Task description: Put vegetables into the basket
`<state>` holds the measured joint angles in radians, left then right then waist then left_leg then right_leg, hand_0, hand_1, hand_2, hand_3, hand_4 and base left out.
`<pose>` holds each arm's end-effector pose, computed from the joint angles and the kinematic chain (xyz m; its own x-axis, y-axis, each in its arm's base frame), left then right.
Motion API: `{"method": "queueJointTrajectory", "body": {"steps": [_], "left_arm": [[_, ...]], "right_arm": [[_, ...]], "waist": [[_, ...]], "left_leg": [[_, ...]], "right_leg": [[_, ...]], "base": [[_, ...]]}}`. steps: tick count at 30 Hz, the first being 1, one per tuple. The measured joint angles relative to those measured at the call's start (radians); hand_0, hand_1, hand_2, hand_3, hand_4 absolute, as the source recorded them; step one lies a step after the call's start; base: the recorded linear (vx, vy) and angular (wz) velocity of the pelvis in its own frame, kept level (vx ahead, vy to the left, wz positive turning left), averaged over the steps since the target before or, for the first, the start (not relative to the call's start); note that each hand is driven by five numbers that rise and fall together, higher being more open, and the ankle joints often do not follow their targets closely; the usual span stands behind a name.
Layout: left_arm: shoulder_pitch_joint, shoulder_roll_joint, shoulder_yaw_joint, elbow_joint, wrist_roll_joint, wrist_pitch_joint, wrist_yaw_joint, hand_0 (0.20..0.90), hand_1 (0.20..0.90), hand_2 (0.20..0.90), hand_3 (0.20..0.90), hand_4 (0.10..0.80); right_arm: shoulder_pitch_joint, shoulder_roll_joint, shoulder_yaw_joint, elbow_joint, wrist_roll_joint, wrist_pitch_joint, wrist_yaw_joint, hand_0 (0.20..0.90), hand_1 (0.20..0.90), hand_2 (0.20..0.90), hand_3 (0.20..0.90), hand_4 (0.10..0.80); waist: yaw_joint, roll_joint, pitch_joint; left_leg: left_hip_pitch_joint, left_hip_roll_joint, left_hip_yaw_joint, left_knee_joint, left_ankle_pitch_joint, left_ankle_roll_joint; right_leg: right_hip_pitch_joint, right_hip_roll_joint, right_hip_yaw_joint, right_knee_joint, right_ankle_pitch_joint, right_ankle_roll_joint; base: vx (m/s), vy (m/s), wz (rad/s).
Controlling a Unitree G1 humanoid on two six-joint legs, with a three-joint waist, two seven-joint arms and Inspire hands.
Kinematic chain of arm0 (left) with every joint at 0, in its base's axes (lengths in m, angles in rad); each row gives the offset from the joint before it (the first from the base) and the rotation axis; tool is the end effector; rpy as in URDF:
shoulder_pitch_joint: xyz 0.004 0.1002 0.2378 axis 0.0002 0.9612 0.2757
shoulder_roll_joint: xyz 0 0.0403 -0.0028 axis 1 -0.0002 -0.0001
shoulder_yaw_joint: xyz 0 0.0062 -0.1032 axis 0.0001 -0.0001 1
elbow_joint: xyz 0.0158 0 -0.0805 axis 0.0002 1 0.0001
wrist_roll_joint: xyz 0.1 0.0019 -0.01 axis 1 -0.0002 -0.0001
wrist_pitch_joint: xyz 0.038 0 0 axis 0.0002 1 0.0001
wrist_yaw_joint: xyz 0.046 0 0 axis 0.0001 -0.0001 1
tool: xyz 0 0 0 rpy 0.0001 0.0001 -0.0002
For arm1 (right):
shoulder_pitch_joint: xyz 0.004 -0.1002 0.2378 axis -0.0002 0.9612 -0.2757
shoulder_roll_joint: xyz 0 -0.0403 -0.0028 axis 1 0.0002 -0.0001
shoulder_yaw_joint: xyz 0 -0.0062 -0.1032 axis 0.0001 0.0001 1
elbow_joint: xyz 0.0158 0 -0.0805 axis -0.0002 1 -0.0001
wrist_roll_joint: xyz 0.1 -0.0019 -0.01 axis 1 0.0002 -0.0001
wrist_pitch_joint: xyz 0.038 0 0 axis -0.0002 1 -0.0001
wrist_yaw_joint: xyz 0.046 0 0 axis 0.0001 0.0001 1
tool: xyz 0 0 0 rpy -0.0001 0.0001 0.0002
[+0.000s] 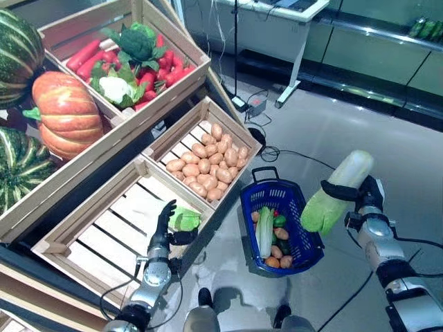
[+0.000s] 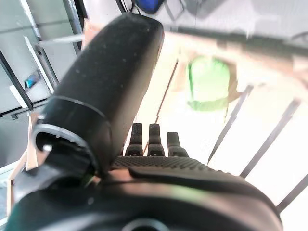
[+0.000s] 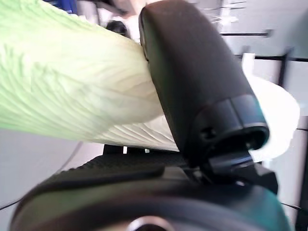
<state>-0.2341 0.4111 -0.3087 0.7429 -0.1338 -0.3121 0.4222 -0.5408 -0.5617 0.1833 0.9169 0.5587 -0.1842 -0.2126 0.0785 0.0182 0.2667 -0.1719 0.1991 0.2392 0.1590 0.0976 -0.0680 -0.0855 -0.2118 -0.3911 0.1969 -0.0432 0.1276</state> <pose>0.2205 0.2166 -0.0170 0.9551 0.2764 -0.1067 -0.2071 0.8804 0.4266 0.2826 -0.2772 0.0568 0.9049 -0.4067 -0.1256 0.3930 0.9116 -0.1208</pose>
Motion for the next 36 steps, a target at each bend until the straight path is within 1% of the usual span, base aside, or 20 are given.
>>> {"method": "queueJointTrajectory", "body": {"steps": [1, 2, 3, 4, 5, 7, 8, 9, 10, 11, 12, 13, 15, 16, 17, 19, 21, 24, 31, 36], "left_arm": [[-0.043, -0.002, -0.001, -0.002, -0.004, -0.001, 0.021, 0.9, 0.9, 0.9, 0.9, 0.8], [-0.083, -0.008, -0.005, -0.004, -0.014, -0.003, 0.037, 0.9, 0.9, 0.9, 0.9, 0.8], [-0.102, -0.009, -0.013, -0.004, -0.022, -0.003, 0.044, 0.9, 0.9, 0.9, 0.9, 0.8], [-0.131, -0.011, -0.026, -0.005, -0.028, -0.012, 0.054, 0.9, 0.9, 0.9, 0.9, 0.8], [-0.161, -0.013, -0.039, -0.015, -0.029, -0.04, 0.06, 0.9, 0.9, 0.9, 0.9, 0.8], [-0.164, -0.016, -0.041, -0.05, -0.028, -0.059, 0.06, 0.9, 0.9, 0.9, 0.9, 0.8], [-0.164, -0.015, -0.041, -0.075, -0.03, -0.064, 0.061, 0.9, 0.9, 0.9, 0.9, 0.8], [-0.163, -0.01, -0.049, -0.099, -0.031, -0.07, 0.065, 0.9, 0.9, 0.9, 0.9, 0.8], [-0.166, -0.008, -0.057, -0.112, -0.034, -0.078, 0.067, 0.9, 0.9, 0.9, 0.9, 0.8], [-0.166, -0.005, -0.068, -0.143, -0.038, -0.088, 0.073, 0.9, 0.9, 0.9, 0.9, 0.8], [-0.166, -0.002, -0.081, -0.165, -0.039, -0.095, 0.08, 0.9, 0.9, 0.9, 0.9, 0.8], [-0.166, 0.0, -0.087, -0.176, -0.04, -0.096, 0.083, 0.9, 0.9, 0.9, 0.9, 0.8], [-0.174, 0.0, -0.115, -0.189, -0.039, -0.102, 0.09, 0.9, 0.9, 0.9, 0.9, 0.8], [-0.17, 0.001, -0.127, -0.189, -0.038, -0.102, 0.094, 0.9, 0.9, 0.9, 0.9, 0.8], [-0.17, 0.003, -0.133, -0.191, -0.038, -0.102, 0.097, 0.9, 0.9, 0.9, 0.9, 0.8], [-0.17, 0.005, -0.148, -0.195, -0.039, -0.105, 0.113, 0.9, 0.9, 0.9, 0.9, 0.8], [-0.171, 0.005, -0.149, -0.197, -0.039, -0.112, 0.13, 0.9, 0.9, 0.9, 0.9, 0.8], [-0.171, 0.005, -0.15, -0.207, -0.039, -0.119, 0.158, 0.9, 0.9, 0.9, 0.9, 0.8], [-0.18, 0.005, -0.15, -0.214, -0.068, -0.139, 0.172, 0.9, 0.9, 0.9, 0.9, 0.8], [-0.223, 0.006, -0.15, -0.214, -0.065, -0.139, 0.179, 0.9, 0.9, 0.9, 0.9, 0.8]], "right_arm": [[-0.066, -0.01, 0.007, 0.037, 0.001, 0.0, 0.004, 0.3, 0.3, 0.3, 0.3, 0.4], [-0.125, -0.015, 0.012, 0.061, 0.002, 0.0, 0.007, 0.3, 0.3, 0.3, 0.3, 0.4], [-0.146, -0.015, 0.018, 0.071, 0.006, 0.0, 0.01, 0.3, 0.3, 0.3, 0.3, 0.4], [-0.181, -0.015, 0.031, 0.095, 0.011, -0.001, 0.03, 0.3, 0.3, 0.3, 0.3, 0.4], [-0.216, -0.015, 0.033, 0.122, 0.02, -0.002, 0.051, 0.3, 0.3, 0.3, 0.3, 0.4], [-0.228, -0.015, 0.033, 0.124, 0.043, -0.002, 0.065, 0.3, 0.3, 0.3, 0.3, 0.4], [-0.248, -0.015, 0.033, 0.14, 0.043, -0.002, 0.073, 0.3, 0.3, 0.3, 0.3, 0.4], [-0.263, -0.019, 0.034, 0.148, 0.04, 0.0, 0.074, 0.3, 0.3, 0.3, 0.3, 0.4], [-0.275, -0.025, 0.035, 0.156, 0.039, 0.0, 0.074, 0.3, 0.3, 0.3, 0.3, 0.4], [-0.32, -0.031, 0.041, 0.195, 0.037, 0.001, 0.074, 0.3, 0.3, 0.3, 0.3, 0.4], [-0.354, -0.034, 0.057, 0.222, 0.034, 0.003, 0.073, 0.3, 0.3, 0.3, 0.3, 0.4], [-0.373, -0.038, 0.072, 0.237, 0.03, 0.004, 0.073, 0.3, 0.3, 0.3, 0.3, 0.4], [-0.411, -0.044, 0.079, 0.251, -0.004, 0.022, 0.073, 0.3, 0.3, 0.3, 0.3, 0.4], [-0.414, -0.044, 0.096, 0.258, -0.003, 0.031, 0.073, 0.359, 0.359, 0.359, 0.359, 0.439], [-0.414, -0.044, 0.105, 0.262, -0.003, 0.035, 0.074, 0.9, 0.9, 0.9, 0.9, 0.8], [-0.415, -0.044, 0.109, 0.272, -0.003, 0.069, 0.074, 0.9, 0.9, 0.9, 0.9, 0.8], [-0.419, -0.044, 0.109, 0.29, -0.003, 0.075, 0.072, 0.9, 0.9, 0.9, 0.9, 0.8], [-0.419, -0.044, 0.109, 0.32, -0.003, 0.118, 0.044, 0.9, 0.9, 0.9, 0.9, 0.8], [-0.419, -0.043, 0.103, 0.344, -0.002, 0.146, 0.039, 0.9, 0.9, 0.9, 0.9, 0.8], [-0.419, -0.044, 0.103, 0.352, -0.001, 0.197, 0.055, 0.9, 0.9, 0.9, 0.9, 0.8]], "waist": [[0.002, 0.017, 0.031], [0.005, 0.036, 0.062], [0.006, 0.036, 0.077], [0.008, 0.034, 0.102], [0.016, 0.029, 0.129], [0.026, 0.024, 0.136], [0.028, 0.023, 0.146], [0.044, 0.025, 0.149], [0.044, 0.028, 0.152], [0.055, 0.035, 0.166], [0.062, 0.043, 0.177], [0.061, 0.045, 0.183], [0.077, 0.05, 0.21], [0.081, 0.052, 0.212], [0.083, 0.052, 0.213], [0.092, 0.054, 0.215], [0.096, 0.056, 0.218], [0.093, 0.061, 0.22], [0.071, 0.061, 0.22], [0.069, 0.06, 0.22]], "left_leg": [[-0.051, 0.006, -0.02, 0.043, -0.011, 0.001], [-0.086, 0.013, -0.025, 0.071, -0.033, 0.005], [-0.097, 0.011, -0.026, 0.085, -0.035, 0.007], [-0.122, 0.008, -0.026, 0.119, -0.043, 0.014], [-0.17, 0.005, -0.045, 0.183, -0.074, 0.012], [-0.233, 0.007, -0.048, 0.241, -0.091, 0.02], [-0.27, 0.006, -0.05, 0.287, -0.102, 0.023], [-0.316, -0.001, -0.059, 0.333, -0.12, 0.023], [-0.344, -0.002, -0.065, 0.367, -0.125, 0.026], [-0.404, -0.009, -0.079, 0.437, -0.149, 0.031], [-0.456, -0.015, -0.094, 0.499, -0.167, 0.033], [-0.48, -0.016, -0.097, 0.529, -0.178, 0.036], [-0.553, -0.022, -0.11, 0.622, -0.206, 0.042], [-0.58, -0.029, -0.12, 0.653, -0.214, 0.043], [-0.591, -0.03, -0.122, 0.669, -0.221, 0.044], [-0.632, -0.033, -0.126, 0.722, -0.237, 0.048], [-0.654, -0.034, -0.127, 0.751, -0.245, 0.051], [-0.672, -0.034, -0.127, 0.776, -0.248, 0.055], [-0.68, -0.034, -0.133, 0.788, -0.248, 0.056], [-0.659, -0.028, -0.13, 0.781, -0.248, 0.055]], "right_leg": [[-0.045, -0.005, 0.0, 0.045, -0.013, -0.005], [-0.085, -0.013, -0.001, 0.102, -0.037, -0.009], [-0.102, -0.023, -0.001, 0.134, -0.047, -0.01], [-0.13, -0.045, -0.002, 0.198, -0.081, -0.011], [-0.173, -0.076, -0.004, 0.29, -0.129, -0.018], [-0.228, -0.104, -0.006, 0.373, -0.171, -0.026], [-0.261, -0.126, -0.009, 0.429, -0.197, -0.028], [-0.303, -0.148, -0.004, 0.486, -0.223, -0.027], [-0.329, -0.158, 0.0, 0.521, -0.234, -0.031], [-0.377, -0.188, 0.002, 0.595, -0.265, -0.031], [-0.417, -0.209, 0.005, 0.656, -0.289, -0.034], [-0.439, -0.22, 0.009, 0.688, -0.302, -0.034], [-0.502, -0.254, 0.024, 0.788, -0.343, -0.038], [-0.521, -0.267, 0.025, 0.821, -0.357, -0.039], [-0.53, -0.274, 0.026, 0.838, -0.366, -0.043], [-0.565, -0.294, 0.039, 0.894, -0.39, -0.042], [-0.586, -0.304, 0.049, 0.924, -0.4, -0.038], [-0.595, -0.316, 0.049, 0.951, -0.41, -0.039], [-0.602, -0.319, 0.051, 0.964, -0.411, -0.041], [-0.586, -0.313, 0.051, 0.96, -0.413, -0.044]], "base": [[-0.162, -0.003, 0.14], [-0.098, -0.017, 0.17], [-0.093, -0.022, 0.22], [-0.041, -0.022, 0.36], [-0.03, -0.013, 0.41], [-0.031, -0.005, 0.41], [-0.046, -0.002, 0.39], [-0.026, -0.001, 0.29], [-0.103, 0.008, 0.29], [-0.096, 0.002, 0.32], [-0.091, 0.0, 0.32], [-0.03, -0.007, 0.26], [-0.035, -0.004, 0.24], [-0.035, 0.005, 0.21], [-0.047, 0.029, 0.22], [-0.048, 0.034, 0.14], [-0.027, 0.021, 0.06], [-0.032, 0.018, 0.09], [0.002, 0.005, 0.01], [0.046, -0.001, -0.03]]}}
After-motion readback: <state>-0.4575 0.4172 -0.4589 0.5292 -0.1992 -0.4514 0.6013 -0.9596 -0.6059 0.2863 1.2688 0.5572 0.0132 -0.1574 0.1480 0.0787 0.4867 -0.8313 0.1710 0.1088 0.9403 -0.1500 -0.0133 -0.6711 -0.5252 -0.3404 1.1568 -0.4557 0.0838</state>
